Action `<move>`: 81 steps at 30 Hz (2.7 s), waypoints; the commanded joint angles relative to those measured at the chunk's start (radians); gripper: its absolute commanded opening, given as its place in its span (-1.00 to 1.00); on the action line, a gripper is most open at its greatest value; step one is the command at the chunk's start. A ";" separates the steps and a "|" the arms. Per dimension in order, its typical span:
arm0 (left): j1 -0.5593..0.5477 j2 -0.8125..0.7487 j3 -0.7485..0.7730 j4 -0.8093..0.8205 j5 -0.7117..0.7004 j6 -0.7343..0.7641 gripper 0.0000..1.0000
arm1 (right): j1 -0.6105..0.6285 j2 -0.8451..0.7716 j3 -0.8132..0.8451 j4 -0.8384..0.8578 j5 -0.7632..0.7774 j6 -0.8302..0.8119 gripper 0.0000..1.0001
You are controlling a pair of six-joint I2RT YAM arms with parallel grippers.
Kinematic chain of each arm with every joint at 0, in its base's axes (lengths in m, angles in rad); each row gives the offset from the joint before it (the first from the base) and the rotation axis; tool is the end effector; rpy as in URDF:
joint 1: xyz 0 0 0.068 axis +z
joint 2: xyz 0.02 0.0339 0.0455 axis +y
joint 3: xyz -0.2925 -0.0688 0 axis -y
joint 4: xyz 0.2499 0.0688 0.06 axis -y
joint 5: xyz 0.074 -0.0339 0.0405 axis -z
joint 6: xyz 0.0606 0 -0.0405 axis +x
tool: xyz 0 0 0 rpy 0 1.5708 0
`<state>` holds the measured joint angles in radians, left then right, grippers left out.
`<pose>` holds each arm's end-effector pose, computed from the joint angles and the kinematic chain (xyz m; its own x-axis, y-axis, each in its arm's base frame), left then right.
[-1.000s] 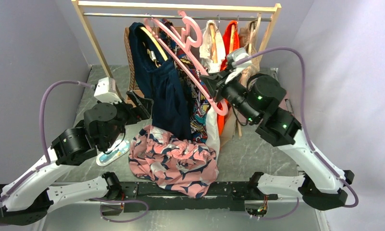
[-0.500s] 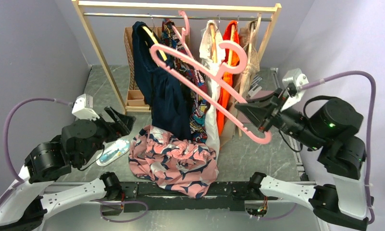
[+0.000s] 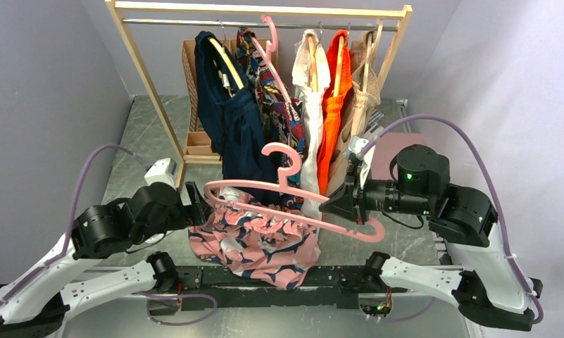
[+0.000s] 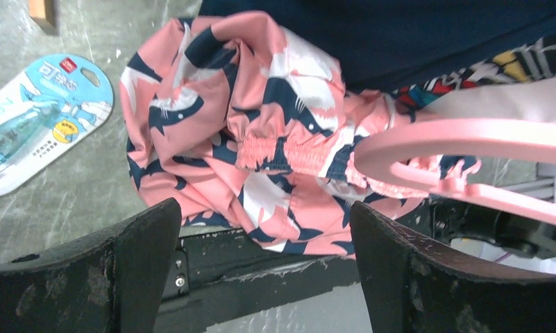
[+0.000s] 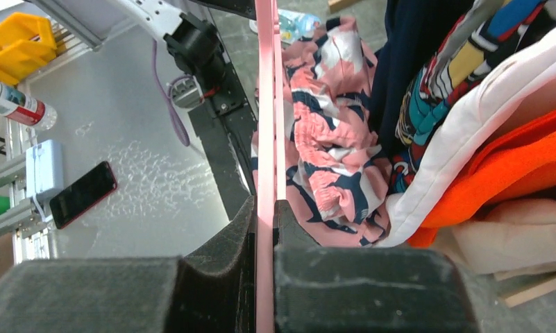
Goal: Place the shorts on the hanger
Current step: Hang the shorts on the hanger.
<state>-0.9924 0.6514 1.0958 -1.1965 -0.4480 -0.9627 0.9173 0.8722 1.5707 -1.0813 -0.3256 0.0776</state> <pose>0.0663 -0.0536 0.3646 -0.6909 -0.2950 -0.6601 0.0258 0.9023 -0.4303 0.0494 0.0964 0.4950 -0.2987 -0.2693 -0.9156 -0.9122 0.3624 0.1910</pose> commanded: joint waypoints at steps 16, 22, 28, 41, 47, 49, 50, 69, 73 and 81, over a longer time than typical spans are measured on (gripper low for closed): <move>0.001 0.130 -0.250 0.157 0.185 0.069 0.87 | -0.002 -0.076 -0.018 -0.145 0.185 0.086 -1.00; 0.001 0.252 -0.265 0.187 0.123 0.028 0.82 | -0.002 -0.105 -0.040 -0.111 0.176 0.090 -1.00; 0.001 0.324 -0.280 0.210 0.089 0.021 0.75 | -0.003 -0.125 -0.056 -0.104 0.171 0.085 -1.00; 0.001 0.181 -0.419 0.488 -0.043 0.037 0.19 | -0.002 -0.153 -0.080 -0.078 0.180 0.074 -1.00; 0.001 0.140 -0.407 0.592 -0.036 0.153 -0.22 | -0.002 -0.163 -0.103 -0.057 0.139 0.067 -1.00; 0.001 0.166 -0.378 0.577 -0.039 0.172 -0.37 | -0.003 -0.162 -0.111 -0.058 0.115 0.063 -1.00; 0.001 0.180 -0.361 0.569 -0.040 0.182 -0.43 | -0.003 -0.159 -0.113 -0.061 0.103 0.061 -1.00; 0.001 0.283 -0.249 0.535 -0.060 0.205 -0.81 | -0.001 -0.080 -0.140 -0.138 0.148 0.074 -1.00; 0.001 0.267 -0.235 0.527 -0.046 0.203 -0.83 | -0.001 -0.025 -0.146 -0.140 0.239 0.109 -1.00; 0.001 0.235 -0.228 0.480 0.025 0.173 -0.72 | -0.001 -0.036 -0.171 -0.060 0.480 0.176 -1.00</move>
<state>-0.9920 0.9035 0.8284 -0.6800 -0.4664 -0.7738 0.9176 0.8768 1.4117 -1.2102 0.0113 0.2077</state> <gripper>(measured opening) 0.122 0.062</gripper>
